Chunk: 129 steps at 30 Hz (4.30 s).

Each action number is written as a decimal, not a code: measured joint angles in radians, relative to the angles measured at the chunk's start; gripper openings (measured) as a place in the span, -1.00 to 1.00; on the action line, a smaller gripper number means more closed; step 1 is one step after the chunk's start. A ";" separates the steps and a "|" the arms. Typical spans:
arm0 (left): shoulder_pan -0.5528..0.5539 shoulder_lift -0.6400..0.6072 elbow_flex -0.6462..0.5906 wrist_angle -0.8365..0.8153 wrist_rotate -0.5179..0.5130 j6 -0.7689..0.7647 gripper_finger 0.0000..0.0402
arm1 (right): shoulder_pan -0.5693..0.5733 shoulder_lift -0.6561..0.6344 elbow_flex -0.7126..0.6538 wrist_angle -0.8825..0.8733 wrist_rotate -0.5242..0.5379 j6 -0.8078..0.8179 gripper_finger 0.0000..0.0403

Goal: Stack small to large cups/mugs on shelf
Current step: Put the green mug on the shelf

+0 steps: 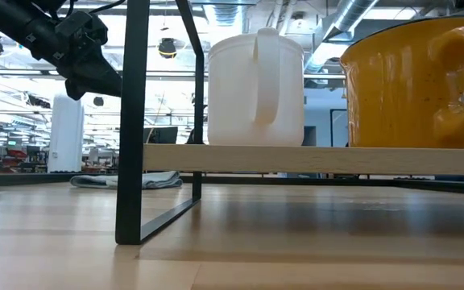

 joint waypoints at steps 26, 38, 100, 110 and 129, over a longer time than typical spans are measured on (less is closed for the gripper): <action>0.000 0.000 0.000 0.000 0.000 -0.002 -0.40 | 0.000 0.000 0.000 0.011 -0.008 -0.088 -0.45; 0.000 0.000 0.000 0.000 0.000 -0.016 -0.40 | -0.012 0.000 0.000 -0.013 -0.055 -0.141 -0.45; 0.000 0.000 0.000 -0.008 0.000 -0.017 -0.40 | -0.212 0.000 0.000 0.118 -0.105 -0.340 -0.45; 0.000 0.000 0.000 -0.008 0.000 -0.017 -0.40 | -0.212 0.000 0.000 0.118 -0.105 -0.340 -0.45; 0.000 0.000 0.000 -0.008 0.000 -0.017 -0.40 | -0.212 0.000 0.000 0.118 -0.107 -0.339 -0.45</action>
